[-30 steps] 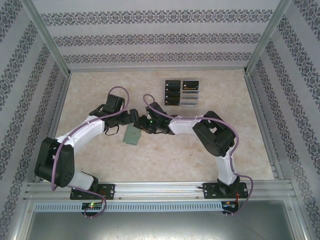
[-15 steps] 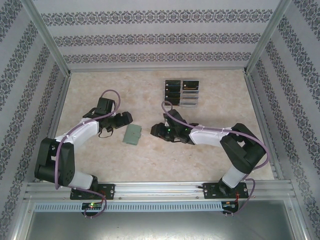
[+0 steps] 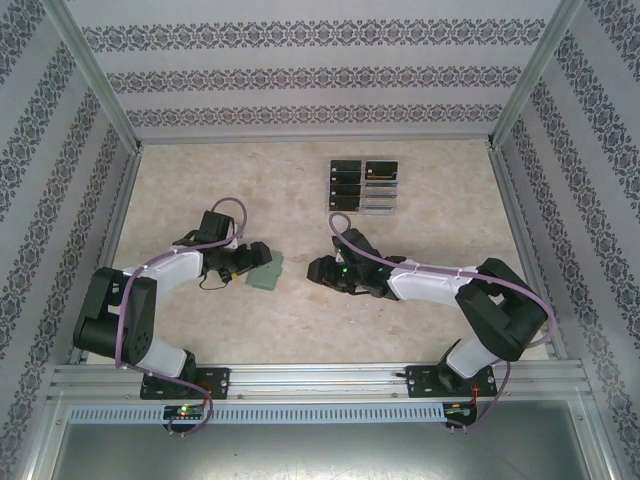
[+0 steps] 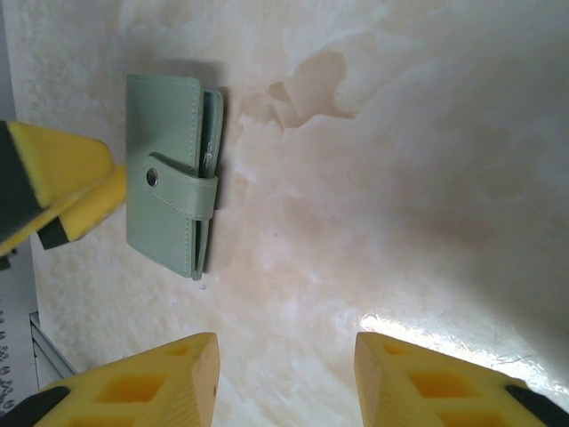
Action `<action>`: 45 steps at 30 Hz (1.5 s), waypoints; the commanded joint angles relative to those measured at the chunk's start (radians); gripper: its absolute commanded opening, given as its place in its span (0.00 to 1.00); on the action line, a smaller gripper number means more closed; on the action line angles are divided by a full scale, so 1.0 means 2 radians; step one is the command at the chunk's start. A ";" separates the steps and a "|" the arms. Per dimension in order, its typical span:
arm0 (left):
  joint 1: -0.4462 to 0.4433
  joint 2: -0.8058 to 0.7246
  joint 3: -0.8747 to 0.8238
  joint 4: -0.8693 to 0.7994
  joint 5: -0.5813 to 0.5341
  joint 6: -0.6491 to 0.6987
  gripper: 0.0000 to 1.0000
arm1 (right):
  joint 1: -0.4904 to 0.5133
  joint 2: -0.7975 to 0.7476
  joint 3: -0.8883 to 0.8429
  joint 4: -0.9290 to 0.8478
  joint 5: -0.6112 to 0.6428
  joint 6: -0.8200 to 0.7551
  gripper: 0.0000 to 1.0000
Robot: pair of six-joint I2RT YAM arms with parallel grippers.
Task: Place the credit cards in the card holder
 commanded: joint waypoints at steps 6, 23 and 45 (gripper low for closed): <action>-0.077 -0.033 -0.038 0.074 0.015 -0.079 0.89 | -0.014 -0.015 -0.005 -0.011 0.001 -0.019 0.45; -0.104 -0.130 -0.050 0.015 -0.194 -0.160 0.88 | -0.025 -0.033 0.025 -0.091 0.036 -0.086 0.45; -0.104 -0.017 -0.126 0.296 -0.158 -0.284 0.70 | -0.026 -0.019 0.044 -0.101 0.034 -0.107 0.45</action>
